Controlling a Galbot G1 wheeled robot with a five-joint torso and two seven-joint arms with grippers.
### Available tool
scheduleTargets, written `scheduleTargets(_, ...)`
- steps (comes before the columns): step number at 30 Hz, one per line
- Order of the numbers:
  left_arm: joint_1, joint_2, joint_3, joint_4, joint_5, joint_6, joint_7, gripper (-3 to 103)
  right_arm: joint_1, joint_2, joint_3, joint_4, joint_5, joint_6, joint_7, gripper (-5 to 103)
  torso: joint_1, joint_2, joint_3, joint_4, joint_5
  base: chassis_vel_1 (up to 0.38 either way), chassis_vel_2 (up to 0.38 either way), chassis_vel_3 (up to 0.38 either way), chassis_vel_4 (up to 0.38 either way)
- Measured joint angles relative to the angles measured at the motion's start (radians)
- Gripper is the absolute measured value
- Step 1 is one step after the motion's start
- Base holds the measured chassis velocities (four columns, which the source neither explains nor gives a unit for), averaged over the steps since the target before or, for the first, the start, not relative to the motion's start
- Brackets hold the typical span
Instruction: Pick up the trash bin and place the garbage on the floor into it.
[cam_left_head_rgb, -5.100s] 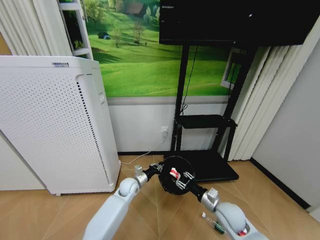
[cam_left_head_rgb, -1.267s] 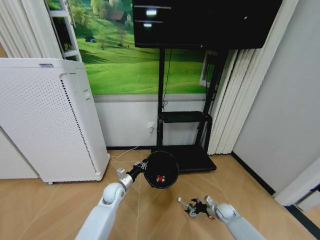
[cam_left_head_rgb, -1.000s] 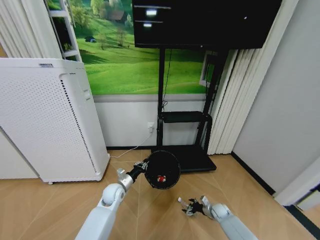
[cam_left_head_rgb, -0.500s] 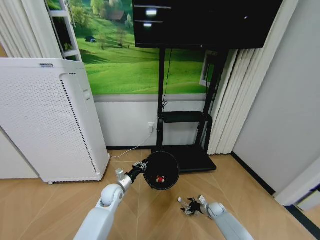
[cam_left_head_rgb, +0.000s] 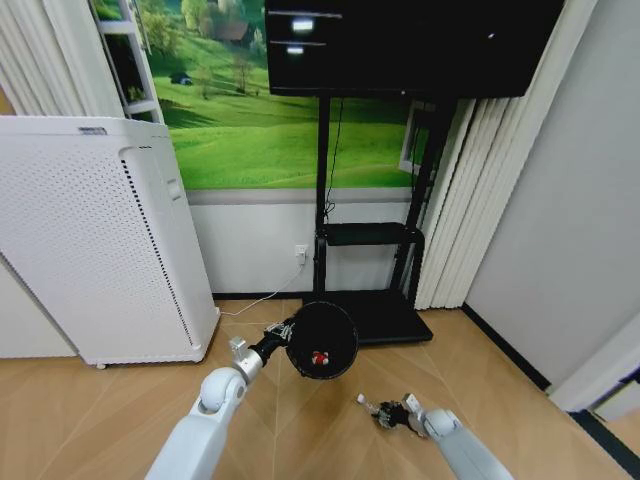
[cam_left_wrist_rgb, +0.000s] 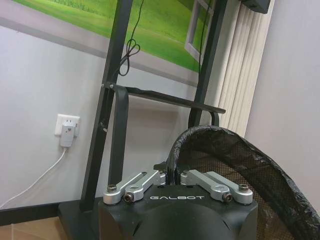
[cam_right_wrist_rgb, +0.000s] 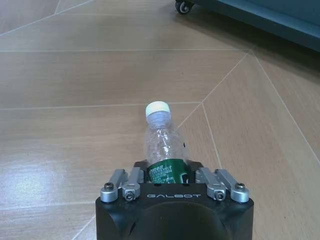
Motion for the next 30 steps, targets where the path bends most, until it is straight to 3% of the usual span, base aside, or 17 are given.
scheduleTargets(2, -0.002, 0.003, 0.0, 0.0, -0.003, 0.0, 0.0, 7, -0.018, -0.003, 0.008, 0.023, 0.005, 0.0, 0.007, 32, 0.0, 0.0, 0.0, 0.0001, 0.0, 0.0, 0.0, 0.0, 0.0)
scheduleTargets(7, -0.002, 0.003, 0.0, 0.003, -0.004, 0.0, 0.0, 7, -0.046, -0.021, 0.029, 0.063, 0.029, -0.004, 0.017, 26, 0.0, 0.0, 0.0, 0.0001, 0.0006, 0.0, 0.0, 0.0, 0.0)
scheduleTargets(9, 0.001, -0.012, -0.024, 0.028, -0.002, -0.003, 0.001, 7, -0.084, -0.11, 0.167, 0.187, 0.127, -0.027, 0.057, 20, 0.0, 0.0, 0.0, 0.0001, -0.0002, 0.0, 0.0, 0.0, 0.0)
scheduleTargets(15, -0.012, -0.056, -0.076, 0.126, 0.007, -0.016, -0.011, 7, -0.147, -0.179, 0.31, 0.383, 0.239, -0.09, 0.13, 20, 0.0, 0.0, 0.0, -0.0001, 0.0002, 0.0, 0.0, 0.0, 0.0)
scheduleTargets(23, -0.054, -0.101, -0.055, 0.24, -0.022, -0.019, -0.039, 7, -0.196, -0.2, 0.453, 0.694, 0.387, -0.199, 0.193, 20, 0.0, 0.0, 0.0, 0.0006, 0.0003, 0.0, 0.0, 0.0, 0.0)
scheduleTargets(25, -0.073, -0.119, -0.017, 0.257, -0.022, -0.017, -0.044, 7, -0.244, -0.195, 0.49, 0.861, 0.458, -0.255, 0.21, 20, 0.0, 0.0, 0.0, 0.0001, -0.0003, 0.0, 0.0, 0.0, 0.0)
scheduleTargets(30, -0.118, -0.155, 0.059, 0.3, -0.004, -0.017, -0.053, 7, -0.315, -0.166, 0.496, 1.082, 0.482, -0.296, 0.214, 20, 0.0, 0.0, 0.0, -0.0001, -0.0002, 0.0, 0.0, 0.0, 0.0)
